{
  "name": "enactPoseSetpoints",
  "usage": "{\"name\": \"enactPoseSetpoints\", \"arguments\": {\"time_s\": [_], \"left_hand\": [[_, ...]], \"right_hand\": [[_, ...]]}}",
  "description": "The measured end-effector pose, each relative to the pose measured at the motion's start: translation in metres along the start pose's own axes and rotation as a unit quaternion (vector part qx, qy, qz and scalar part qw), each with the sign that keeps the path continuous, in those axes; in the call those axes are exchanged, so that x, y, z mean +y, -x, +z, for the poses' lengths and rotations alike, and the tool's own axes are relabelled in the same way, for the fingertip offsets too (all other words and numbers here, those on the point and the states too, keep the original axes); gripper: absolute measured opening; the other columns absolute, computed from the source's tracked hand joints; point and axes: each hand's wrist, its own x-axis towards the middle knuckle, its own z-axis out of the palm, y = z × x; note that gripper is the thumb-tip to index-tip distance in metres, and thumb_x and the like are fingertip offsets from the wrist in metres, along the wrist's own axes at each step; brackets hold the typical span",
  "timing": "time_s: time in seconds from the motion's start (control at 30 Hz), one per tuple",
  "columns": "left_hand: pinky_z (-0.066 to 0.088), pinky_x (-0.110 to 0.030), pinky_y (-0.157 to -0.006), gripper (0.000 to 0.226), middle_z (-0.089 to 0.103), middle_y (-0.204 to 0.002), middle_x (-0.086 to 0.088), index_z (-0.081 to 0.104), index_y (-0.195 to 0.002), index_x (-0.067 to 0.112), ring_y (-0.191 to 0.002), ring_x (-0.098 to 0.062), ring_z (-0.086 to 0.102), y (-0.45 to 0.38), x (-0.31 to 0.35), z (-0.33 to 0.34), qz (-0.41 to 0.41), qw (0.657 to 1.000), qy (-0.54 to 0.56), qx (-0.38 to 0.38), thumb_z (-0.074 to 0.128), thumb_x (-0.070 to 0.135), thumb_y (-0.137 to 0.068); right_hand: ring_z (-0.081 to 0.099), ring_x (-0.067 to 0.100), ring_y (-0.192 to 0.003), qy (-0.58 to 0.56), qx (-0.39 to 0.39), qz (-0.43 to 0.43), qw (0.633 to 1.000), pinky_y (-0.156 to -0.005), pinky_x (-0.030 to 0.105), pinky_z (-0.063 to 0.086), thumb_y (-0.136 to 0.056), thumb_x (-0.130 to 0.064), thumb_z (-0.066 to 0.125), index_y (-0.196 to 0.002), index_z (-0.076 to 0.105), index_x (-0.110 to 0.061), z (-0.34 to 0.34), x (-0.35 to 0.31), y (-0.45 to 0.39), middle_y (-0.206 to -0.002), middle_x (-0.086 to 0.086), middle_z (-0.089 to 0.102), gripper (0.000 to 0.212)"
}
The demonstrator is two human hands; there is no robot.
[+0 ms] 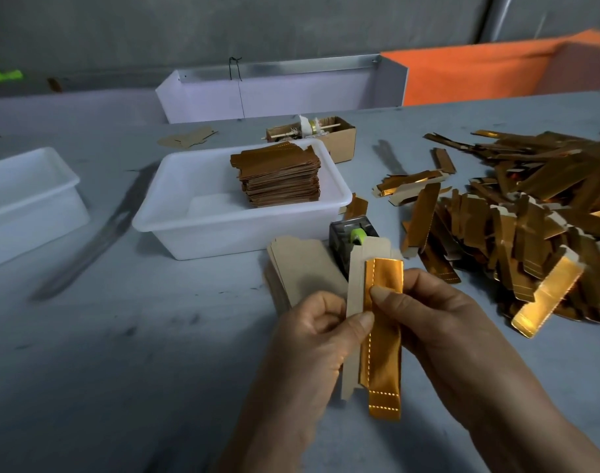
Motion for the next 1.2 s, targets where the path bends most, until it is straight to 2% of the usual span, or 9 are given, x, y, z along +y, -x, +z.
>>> {"name": "enactPoseSetpoints", "arguments": {"time_s": [0.27,0.37,0.47,0.57,0.77,0.87,0.97,1.03,1.2], "left_hand": [[0.054,-0.015,-0.068,0.017,0.067,-0.089,0.004,0.072,-0.098,0.032,-0.081,-0.007,0.065,-0.003,-0.017,0.014,0.128,0.968,-0.100,0.189,0.071,0.025,-0.083],[0.043,-0.009,-0.057,0.026,0.059,-0.082,0.004,0.075,-0.105,0.019,-0.070,-0.010,0.061,0.001,-0.014,0.023,0.215,0.901,-0.295,0.233,0.076,0.017,-0.079],[0.045,-0.026,-0.048,0.036,0.057,-0.070,-0.008,0.075,-0.103,0.007,-0.062,-0.023,0.060,0.007,-0.015,0.035,0.254,0.804,-0.477,0.248,0.078,0.009,-0.067],[0.050,-0.035,-0.053,0.040,0.062,-0.074,-0.012,0.072,-0.109,0.000,-0.067,-0.028,0.063,0.008,-0.011,0.042,0.205,0.753,-0.577,0.241,0.046,0.007,-0.079],[0.050,-0.025,-0.048,0.045,0.065,-0.074,-0.009,0.075,-0.096,-0.002,-0.073,-0.025,0.061,0.005,-0.005,0.052,0.082,0.799,-0.590,0.087,0.038,0.010,-0.073],[0.048,-0.022,-0.046,0.036,0.064,-0.081,-0.003,0.076,-0.103,0.010,-0.073,-0.018,0.066,0.016,-0.014,0.051,0.149,0.822,-0.534,0.134,0.074,0.014,-0.067],[0.054,-0.020,-0.075,0.033,0.052,-0.106,0.015,0.061,-0.115,0.036,-0.094,-0.005,0.060,0.015,-0.014,0.044,0.091,0.938,-0.316,0.114,0.066,0.021,-0.087],[0.052,-0.019,-0.060,0.012,0.064,-0.095,0.008,0.061,-0.098,0.030,-0.070,-0.004,0.066,0.011,-0.012,0.032,-0.023,0.991,-0.113,0.074,0.064,0.021,-0.090],[0.054,-0.021,-0.057,0.004,0.073,-0.072,0.001,0.070,-0.084,0.017,-0.060,-0.011,0.069,0.008,-0.010,0.013,-0.095,0.993,0.061,-0.035,0.068,0.014,-0.086]], "right_hand": [[0.070,0.009,-0.074,0.014,0.038,-0.011,0.999,-0.053,0.014,0.051,-0.085,-0.015,0.059,-0.091,0.066,-0.023,0.005,0.004,-0.001,-0.084,-0.004,0.073,0.013],[0.070,0.015,-0.075,0.008,0.060,-0.023,0.998,-0.056,0.019,0.053,-0.085,-0.012,0.060,-0.090,0.067,-0.021,0.010,0.004,-0.001,-0.083,0.002,0.073,0.012],[0.068,0.016,-0.074,0.002,0.074,-0.027,0.997,-0.058,0.021,0.052,-0.085,-0.013,0.061,-0.087,0.067,-0.019,0.014,0.004,0.000,-0.080,0.004,0.070,0.009],[0.065,0.023,-0.075,0.004,0.082,-0.023,0.996,-0.062,0.025,0.055,-0.084,-0.014,0.062,-0.085,0.068,-0.014,0.017,0.004,0.001,-0.084,0.018,0.065,0.005],[0.067,0.028,-0.077,0.048,0.077,-0.014,0.996,-0.070,0.041,0.056,-0.064,-0.042,0.068,-0.081,0.070,-0.014,0.015,0.005,0.008,-0.080,0.012,0.070,0.033],[0.067,0.030,-0.080,0.011,0.102,0.013,0.995,-0.072,0.038,0.056,-0.074,-0.023,0.069,-0.080,0.070,-0.012,0.005,0.009,0.007,-0.081,0.016,0.069,0.013],[0.067,0.021,-0.066,-0.062,0.071,0.047,0.994,-0.056,0.024,0.056,-0.066,-0.023,0.065,-0.078,0.072,-0.010,-0.005,0.010,0.010,-0.078,0.015,0.070,0.019],[0.066,0.018,-0.064,-0.082,0.059,0.063,0.993,-0.053,0.021,0.054,-0.065,-0.026,0.064,-0.073,0.075,-0.016,-0.008,0.009,0.011,-0.075,0.011,0.069,0.017],[0.058,0.019,-0.054,-0.089,0.058,0.089,0.990,-0.046,0.023,0.051,-0.071,-0.029,0.062,-0.066,0.070,-0.014,-0.007,0.007,0.011,-0.063,0.011,0.059,0.017]]}}
